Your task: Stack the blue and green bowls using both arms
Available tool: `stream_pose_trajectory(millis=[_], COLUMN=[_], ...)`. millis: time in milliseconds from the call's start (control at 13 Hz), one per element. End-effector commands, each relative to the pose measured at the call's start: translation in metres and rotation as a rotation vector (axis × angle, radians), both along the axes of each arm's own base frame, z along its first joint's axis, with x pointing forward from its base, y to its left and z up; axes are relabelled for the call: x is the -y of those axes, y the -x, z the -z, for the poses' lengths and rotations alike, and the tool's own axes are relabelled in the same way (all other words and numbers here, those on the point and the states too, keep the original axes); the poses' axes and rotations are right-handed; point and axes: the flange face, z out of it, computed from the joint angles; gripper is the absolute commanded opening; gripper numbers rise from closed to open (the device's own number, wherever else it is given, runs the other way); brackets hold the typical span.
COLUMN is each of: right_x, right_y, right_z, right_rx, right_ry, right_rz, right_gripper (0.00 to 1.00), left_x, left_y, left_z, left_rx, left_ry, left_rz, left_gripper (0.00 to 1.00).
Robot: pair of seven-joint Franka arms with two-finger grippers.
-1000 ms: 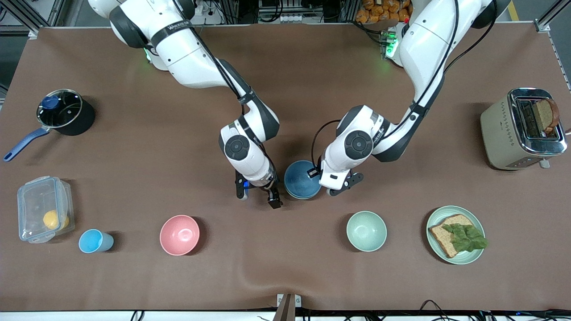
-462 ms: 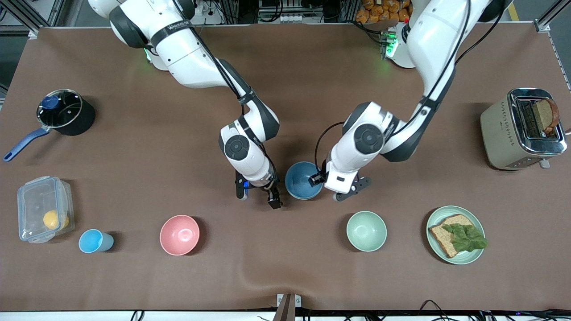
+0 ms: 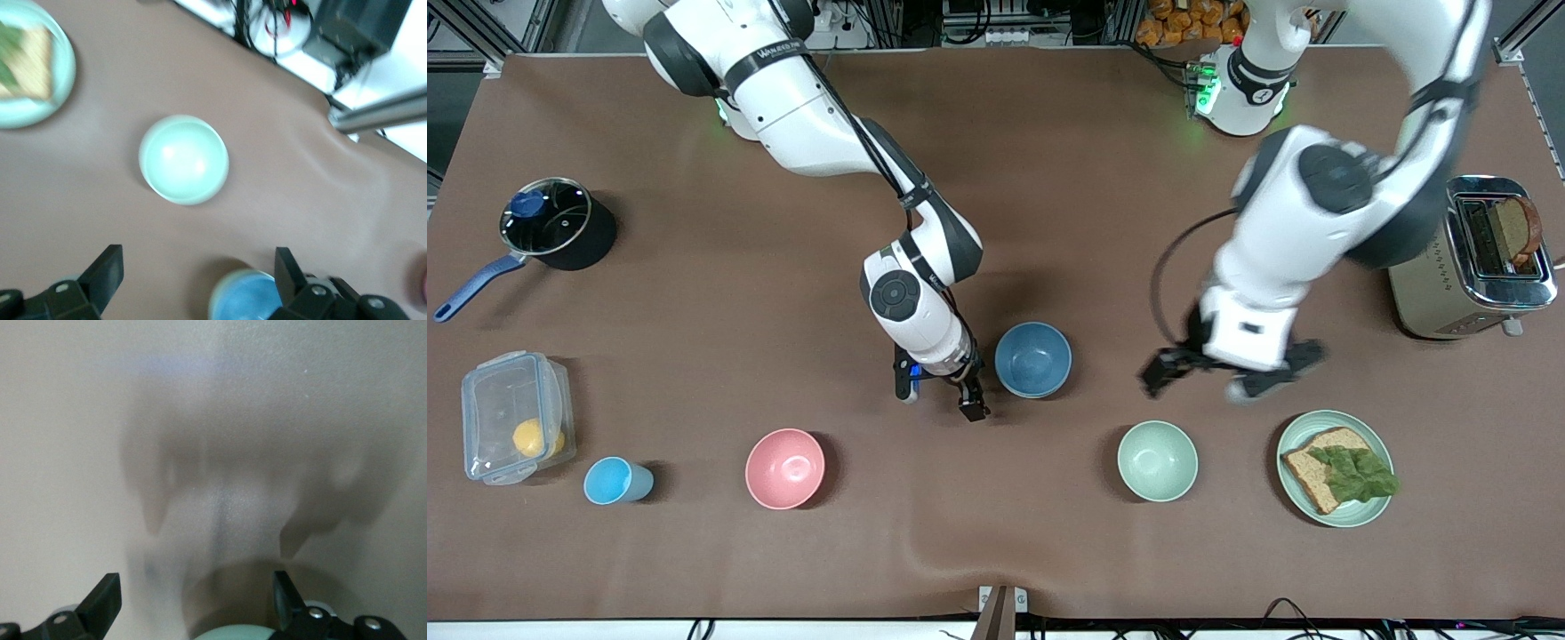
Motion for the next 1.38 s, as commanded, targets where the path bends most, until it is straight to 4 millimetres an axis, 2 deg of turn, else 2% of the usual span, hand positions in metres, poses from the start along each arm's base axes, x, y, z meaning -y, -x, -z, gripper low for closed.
stream_pose_trajectory(millis=[0,154,231,308,462,538,692,846,1000,1077,1231,1308], right_x=[0.011,0.039,0.064,0.084,0.129,0.157,0.232,0.310,0.376,0.402,0.438,0.449], right_y=[-0.003,-0.012,-0.024,-0.032,-0.034,-0.031,-0.020,-0.012,-0.003,0.006,0.029,0.042], right_z=[-0.020,-0.038,-0.043,-0.054,-0.081,-0.099,-0.134,-0.176,-0.228,-0.254,-0.311,-0.335], right_rx=[-0.038,-0.064,-0.066,-0.063,-0.093,-0.085,-0.060,-0.050,-0.042,-0.051,-0.004,-0.004], right_ry=[0.036,0.084,0.109,0.135,0.191,0.200,0.180,0.142,0.167,0.207,0.217,0.226], right_rz=[-0.083,-0.267,-0.339,-0.406,-0.555,-0.627,-0.760,-0.926,-1.057,-1.105,-1.182,-1.216], right_gripper=[1.00,1.00,1.00,1.00,1.00,1.00,1.00,1.00,1.00,1.00,1.00,1.00], left_x=[-0.059,-0.088,-0.097,-0.115,-0.143,-0.152,-0.170,-0.173,-0.174,-0.177,-0.173,-0.172], left_y=[0.004,0.016,0.025,0.027,0.033,0.035,0.044,0.055,0.063,0.064,0.065,0.065], left_z=[-0.027,-0.052,-0.066,-0.073,-0.101,-0.105,-0.114,-0.125,-0.130,-0.129,-0.129,-0.129], left_rx=[-0.018,-0.068,-0.086,-0.110,-0.094,-0.103,-0.127,-0.146,-0.173,-0.187,-0.190,-0.191], left_ry=[-0.121,-0.169,-0.191,-0.206,-0.173,-0.161,-0.182,-0.187,-0.191,-0.190,-0.188,-0.188], left_rz=[0.106,0.127,0.138,0.161,0.207,0.223,0.277,0.296,0.295,0.290,0.296,0.299], left_gripper=[1.00,1.00,1.00,1.00,1.00,1.00,1.00,1.00,1.00,1.00,1.00,1.00])
